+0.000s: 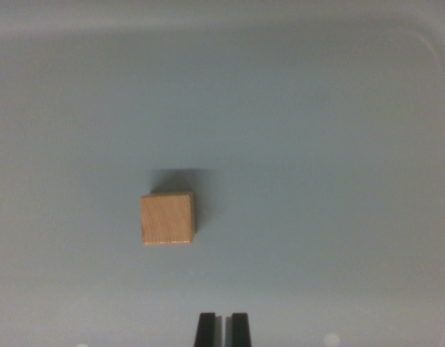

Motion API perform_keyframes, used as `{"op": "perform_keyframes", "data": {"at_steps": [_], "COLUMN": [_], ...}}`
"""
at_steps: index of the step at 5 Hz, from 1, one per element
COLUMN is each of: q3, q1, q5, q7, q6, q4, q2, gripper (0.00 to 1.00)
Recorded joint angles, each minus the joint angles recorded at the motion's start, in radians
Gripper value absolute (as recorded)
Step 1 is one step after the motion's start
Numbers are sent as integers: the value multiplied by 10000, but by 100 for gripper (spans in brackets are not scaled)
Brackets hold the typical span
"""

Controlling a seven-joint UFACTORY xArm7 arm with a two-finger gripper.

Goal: Push wooden cube

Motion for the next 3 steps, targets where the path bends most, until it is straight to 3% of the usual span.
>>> {"op": "perform_keyframes", "data": {"at_steps": [1,2,3], "q3": [0,36,36], "q1": [0,29,29], "q5": [0,-16,-16], "q7": [0,33,33], "q6": [0,-398,-398], "q4": [0,-340,-340], "q2": [0,63,63], "gripper": [0,0,0]}}
